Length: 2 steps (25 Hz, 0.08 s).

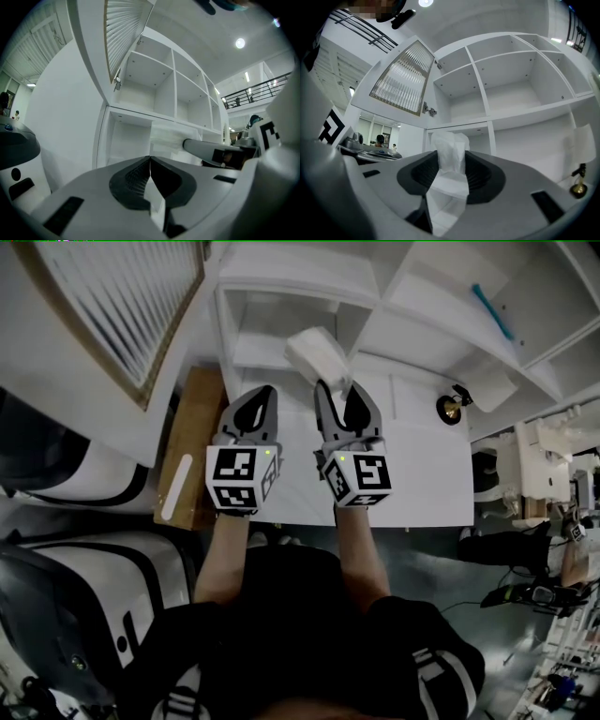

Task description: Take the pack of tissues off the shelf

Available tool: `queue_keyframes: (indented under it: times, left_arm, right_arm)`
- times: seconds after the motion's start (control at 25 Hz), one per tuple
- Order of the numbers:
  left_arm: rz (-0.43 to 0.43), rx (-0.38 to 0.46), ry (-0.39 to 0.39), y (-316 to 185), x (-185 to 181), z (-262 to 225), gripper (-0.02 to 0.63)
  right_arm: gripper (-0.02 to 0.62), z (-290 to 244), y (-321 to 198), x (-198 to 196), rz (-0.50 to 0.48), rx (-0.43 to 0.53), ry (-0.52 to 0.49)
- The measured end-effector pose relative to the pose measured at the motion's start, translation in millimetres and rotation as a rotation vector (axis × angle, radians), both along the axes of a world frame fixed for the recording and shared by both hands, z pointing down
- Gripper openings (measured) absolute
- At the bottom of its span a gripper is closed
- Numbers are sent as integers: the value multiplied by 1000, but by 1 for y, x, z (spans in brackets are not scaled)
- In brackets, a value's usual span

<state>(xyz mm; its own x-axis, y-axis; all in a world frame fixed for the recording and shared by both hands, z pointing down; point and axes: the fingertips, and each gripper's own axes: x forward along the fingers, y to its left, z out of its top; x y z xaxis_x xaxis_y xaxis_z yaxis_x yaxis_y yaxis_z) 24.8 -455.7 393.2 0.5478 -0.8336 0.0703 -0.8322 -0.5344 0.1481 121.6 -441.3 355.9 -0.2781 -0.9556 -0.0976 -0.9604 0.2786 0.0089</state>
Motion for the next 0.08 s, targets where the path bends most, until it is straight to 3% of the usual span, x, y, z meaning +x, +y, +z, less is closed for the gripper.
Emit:
queue_keyframes:
  times: [0.08]
  left_arm:
    - [-4, -1, 3, -1, -5, 1, 11]
  right_arm:
    - [176, 1, -1, -4, -4, -2, 2]
